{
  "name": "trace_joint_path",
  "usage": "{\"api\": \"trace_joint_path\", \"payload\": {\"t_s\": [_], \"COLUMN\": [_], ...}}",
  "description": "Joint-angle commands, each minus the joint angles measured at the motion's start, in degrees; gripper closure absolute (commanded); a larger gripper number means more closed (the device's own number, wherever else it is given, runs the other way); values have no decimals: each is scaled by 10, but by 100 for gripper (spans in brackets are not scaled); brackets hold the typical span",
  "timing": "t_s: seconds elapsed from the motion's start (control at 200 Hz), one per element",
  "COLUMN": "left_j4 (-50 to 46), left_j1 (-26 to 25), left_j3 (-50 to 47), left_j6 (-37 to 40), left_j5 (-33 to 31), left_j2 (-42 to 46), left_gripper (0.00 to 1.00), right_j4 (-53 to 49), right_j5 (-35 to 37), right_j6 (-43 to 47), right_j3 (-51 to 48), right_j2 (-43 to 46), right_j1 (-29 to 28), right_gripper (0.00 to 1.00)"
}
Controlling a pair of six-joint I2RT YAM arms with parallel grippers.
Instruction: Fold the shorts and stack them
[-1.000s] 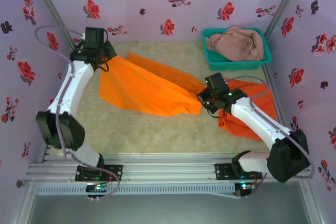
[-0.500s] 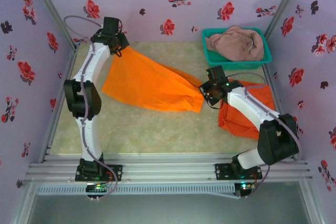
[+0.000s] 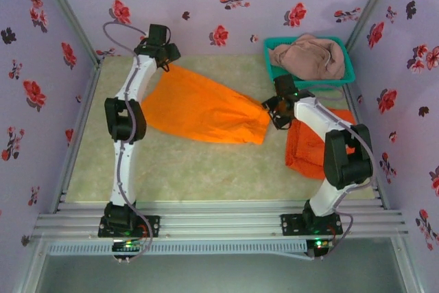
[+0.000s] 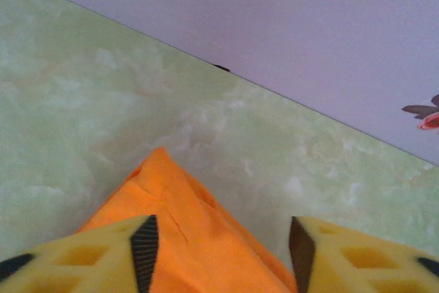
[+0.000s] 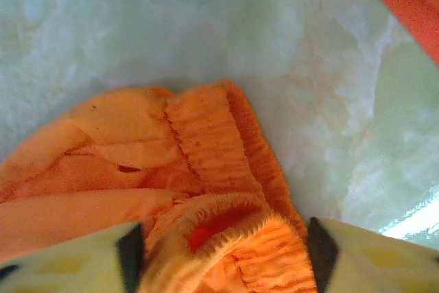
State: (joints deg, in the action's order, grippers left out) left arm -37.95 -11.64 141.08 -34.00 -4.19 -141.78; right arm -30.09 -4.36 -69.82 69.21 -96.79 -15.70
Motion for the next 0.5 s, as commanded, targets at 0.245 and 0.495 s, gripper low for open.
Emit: {"api": "trace_joint_path", "payload": {"t_s": [0.245,0.495], "left_j4": [84,255], "left_j1": [20,18], "left_j3": [-250,-553], "left_j6": [5,-58], "left_j5": [60,149], "left_j2": [283,399], "left_gripper": [0,1], "right_j4": [6,43], "right_j5": [-22,-130], "right_j6": [92,130], "right_j3": [9,25], "right_j2": [111,30], "right_j1": [-40,-92], "right_gripper": [1,2]}}
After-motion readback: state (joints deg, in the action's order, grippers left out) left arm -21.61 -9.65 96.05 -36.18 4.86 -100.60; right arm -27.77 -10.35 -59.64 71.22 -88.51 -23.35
